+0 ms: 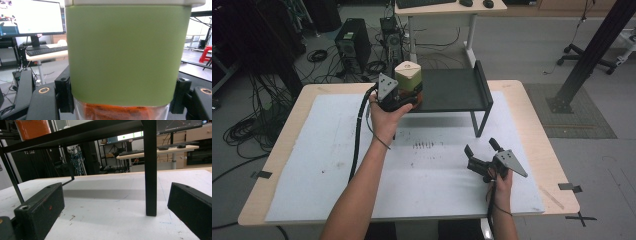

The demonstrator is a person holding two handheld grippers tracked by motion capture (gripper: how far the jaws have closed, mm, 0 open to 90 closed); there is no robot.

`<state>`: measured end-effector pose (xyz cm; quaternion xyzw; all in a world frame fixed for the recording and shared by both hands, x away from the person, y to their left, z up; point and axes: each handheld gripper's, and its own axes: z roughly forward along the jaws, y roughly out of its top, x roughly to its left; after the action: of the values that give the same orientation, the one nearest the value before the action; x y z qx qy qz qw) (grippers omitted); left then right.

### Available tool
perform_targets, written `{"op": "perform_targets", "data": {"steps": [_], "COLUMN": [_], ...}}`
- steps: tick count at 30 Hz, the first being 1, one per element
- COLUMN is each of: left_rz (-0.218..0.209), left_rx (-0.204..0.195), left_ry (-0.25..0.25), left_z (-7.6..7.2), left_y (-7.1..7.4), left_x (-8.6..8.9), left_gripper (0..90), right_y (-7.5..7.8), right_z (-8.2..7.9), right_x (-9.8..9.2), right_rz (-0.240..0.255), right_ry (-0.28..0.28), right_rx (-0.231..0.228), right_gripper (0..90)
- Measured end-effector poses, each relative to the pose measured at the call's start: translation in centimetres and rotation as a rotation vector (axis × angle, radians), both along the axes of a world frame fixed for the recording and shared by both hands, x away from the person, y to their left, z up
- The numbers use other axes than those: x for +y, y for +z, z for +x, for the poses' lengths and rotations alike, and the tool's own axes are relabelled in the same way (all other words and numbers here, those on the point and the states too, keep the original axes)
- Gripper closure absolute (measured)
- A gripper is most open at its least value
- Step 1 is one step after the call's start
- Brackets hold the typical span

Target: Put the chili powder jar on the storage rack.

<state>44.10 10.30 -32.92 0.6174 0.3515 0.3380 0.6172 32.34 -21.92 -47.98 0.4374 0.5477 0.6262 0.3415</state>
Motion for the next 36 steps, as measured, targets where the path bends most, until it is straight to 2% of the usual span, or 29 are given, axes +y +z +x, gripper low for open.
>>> {"op": "perform_targets", "data": {"steps": [22, 27, 29, 33, 36], "left_rz": [-0.001, 0.007, 0.012, -0.011, -0.01], "left_rx": [0.003, -0.004, -0.02, -0.052, -0.058], "left_ry": [0.003, 0.009, 0.015, 0.02, 0.021], "left_z": [-0.04, -0.04, -0.06, -0.22, -0.21], "left_y": [0.02, 0.0, 0.03, 0.47, 0.69], "left_x": [-0.01, -0.08, -0.12, -0.05, -0.02], "left_gripper": [28.7, 28.4, 27.9, 19.8, 15.0], "right_y": [0.0, 0.0, 0.0, 0.0, 0.0], "right_z": [0.0, 0.02, 0.02, 0.02, 0.01], "right_x": [0.01, 0.0, 0.0, 0.0, 0.01], "right_rz": [0.0, 0.001, 0.001, 0.001, 0.0], "right_ry": [0.003, 0.005, 0.005, 0.006, 0.007], "right_rx": [0.0, 0.0, 0.001, 0.001, 0.002], "right_gripper": [0.5, 0.4, 0.4, 0.5, 0.5]}}
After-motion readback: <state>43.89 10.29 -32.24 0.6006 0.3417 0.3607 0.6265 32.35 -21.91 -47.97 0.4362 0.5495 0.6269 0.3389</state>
